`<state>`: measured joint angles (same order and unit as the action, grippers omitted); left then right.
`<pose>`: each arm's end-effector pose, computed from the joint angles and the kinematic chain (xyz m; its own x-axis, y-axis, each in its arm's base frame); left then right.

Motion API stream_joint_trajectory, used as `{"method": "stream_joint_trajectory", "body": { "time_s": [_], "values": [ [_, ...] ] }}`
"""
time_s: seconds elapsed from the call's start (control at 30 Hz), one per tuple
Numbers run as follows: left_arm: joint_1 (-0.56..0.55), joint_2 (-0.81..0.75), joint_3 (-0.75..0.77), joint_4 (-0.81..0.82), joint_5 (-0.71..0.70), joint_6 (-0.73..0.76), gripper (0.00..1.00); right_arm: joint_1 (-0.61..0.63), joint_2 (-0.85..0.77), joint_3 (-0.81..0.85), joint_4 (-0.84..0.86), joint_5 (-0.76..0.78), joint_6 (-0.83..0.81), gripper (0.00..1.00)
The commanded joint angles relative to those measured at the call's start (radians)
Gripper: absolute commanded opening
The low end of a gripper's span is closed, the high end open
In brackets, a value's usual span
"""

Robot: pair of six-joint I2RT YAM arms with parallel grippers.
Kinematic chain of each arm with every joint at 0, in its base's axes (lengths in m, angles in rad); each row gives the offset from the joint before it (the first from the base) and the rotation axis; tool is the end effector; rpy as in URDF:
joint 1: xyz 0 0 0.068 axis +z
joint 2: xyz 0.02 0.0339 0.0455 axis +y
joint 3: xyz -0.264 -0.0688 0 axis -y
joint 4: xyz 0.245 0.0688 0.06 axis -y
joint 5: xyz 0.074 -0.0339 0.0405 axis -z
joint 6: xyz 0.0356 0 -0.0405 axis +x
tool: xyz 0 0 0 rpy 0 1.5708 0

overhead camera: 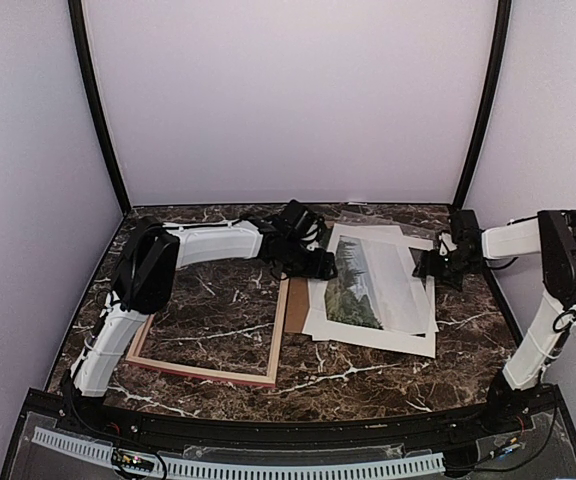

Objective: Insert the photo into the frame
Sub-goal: Pick up the glass panel from the mat board.

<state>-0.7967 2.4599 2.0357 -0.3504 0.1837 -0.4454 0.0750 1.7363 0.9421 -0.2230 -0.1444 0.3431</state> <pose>0.3805 -0.3985 0.1575 -0.7834 0.1955 -0.5899 0.5061 0.7515 -0.4232 0.3341 0.0302 0.1483 -0.8491 0.2700 -0.4539 0.1445 0.9454 0.2921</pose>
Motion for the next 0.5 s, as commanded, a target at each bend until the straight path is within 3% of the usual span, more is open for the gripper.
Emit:
{"method": "stream_joint_trajectory", "body": {
  "time_s": [0.0,0.47],
  "values": [
    [-0.012,0.009,0.011,-0.04,0.084,0.004,0.73,-0.039,-0.005,-0.071,0.038,-0.111,0.079,0.75],
    [-0.012,-0.028,-0.057,0.086,0.264,-0.055,0.64,-0.109,-0.049,-0.17,0.14,-0.252,0.145,0.63]
  ]
}}
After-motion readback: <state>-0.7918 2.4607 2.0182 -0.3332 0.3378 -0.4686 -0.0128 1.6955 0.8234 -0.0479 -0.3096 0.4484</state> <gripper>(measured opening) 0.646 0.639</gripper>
